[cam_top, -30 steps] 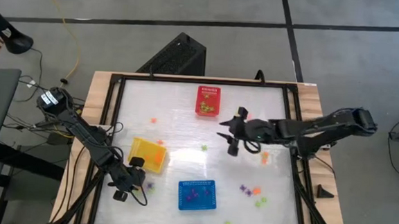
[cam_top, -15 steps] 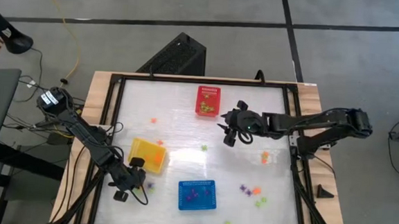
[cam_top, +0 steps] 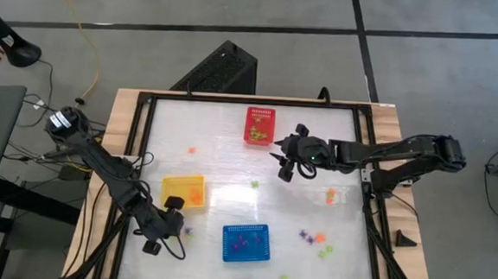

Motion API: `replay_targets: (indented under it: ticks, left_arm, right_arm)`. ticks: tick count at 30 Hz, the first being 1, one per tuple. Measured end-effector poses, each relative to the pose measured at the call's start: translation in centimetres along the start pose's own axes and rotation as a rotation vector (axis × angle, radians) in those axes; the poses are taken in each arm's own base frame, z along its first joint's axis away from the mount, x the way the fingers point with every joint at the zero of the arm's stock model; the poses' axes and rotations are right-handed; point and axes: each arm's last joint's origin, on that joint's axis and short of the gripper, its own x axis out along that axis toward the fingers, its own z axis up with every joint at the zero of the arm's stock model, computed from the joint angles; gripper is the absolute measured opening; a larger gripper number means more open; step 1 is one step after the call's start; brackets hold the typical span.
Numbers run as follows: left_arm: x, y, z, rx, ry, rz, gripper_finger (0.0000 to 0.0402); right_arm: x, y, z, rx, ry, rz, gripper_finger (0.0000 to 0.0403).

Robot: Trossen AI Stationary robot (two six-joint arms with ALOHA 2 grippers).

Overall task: Sort Halloween decoration
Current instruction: Put the orange spider toy into the yellow basket

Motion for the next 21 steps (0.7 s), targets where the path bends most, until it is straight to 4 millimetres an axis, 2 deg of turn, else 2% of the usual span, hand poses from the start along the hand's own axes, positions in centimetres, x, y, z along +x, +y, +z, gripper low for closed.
replay_targets:
  ticks: [5,8,13,17,21]
  left_arm:
    - [-1.1,0.3,1.1,0.010,0.011,0.058,0.0000]
    - [-1.7,0.8,1.4,0.008,0.051,0.152,0.0000]
    - [-2.7,2.3,2.5,0.104,0.021,0.384,0.0000]
    - [-3.6,3.6,3.8,0.143,-0.004,0.421,0.0000]
    - [-4.6,5.3,3.8,0.094,0.044,0.452,0.0000]
  right_arm:
    - [-0.2,-0.1,0.2,0.003,-0.013,0.000,0.0211]
    - [-0.4,-0.1,0.3,0.006,-0.019,0.002,0.0211]
    - [-0.4,-0.1,0.3,0.007,-0.026,0.002,0.0211]
    - [-0.4,-0.1,0.4,0.006,-0.035,0.002,0.0211]
    - [-0.4,-0.1,0.5,0.004,-0.037,0.002,0.0211]
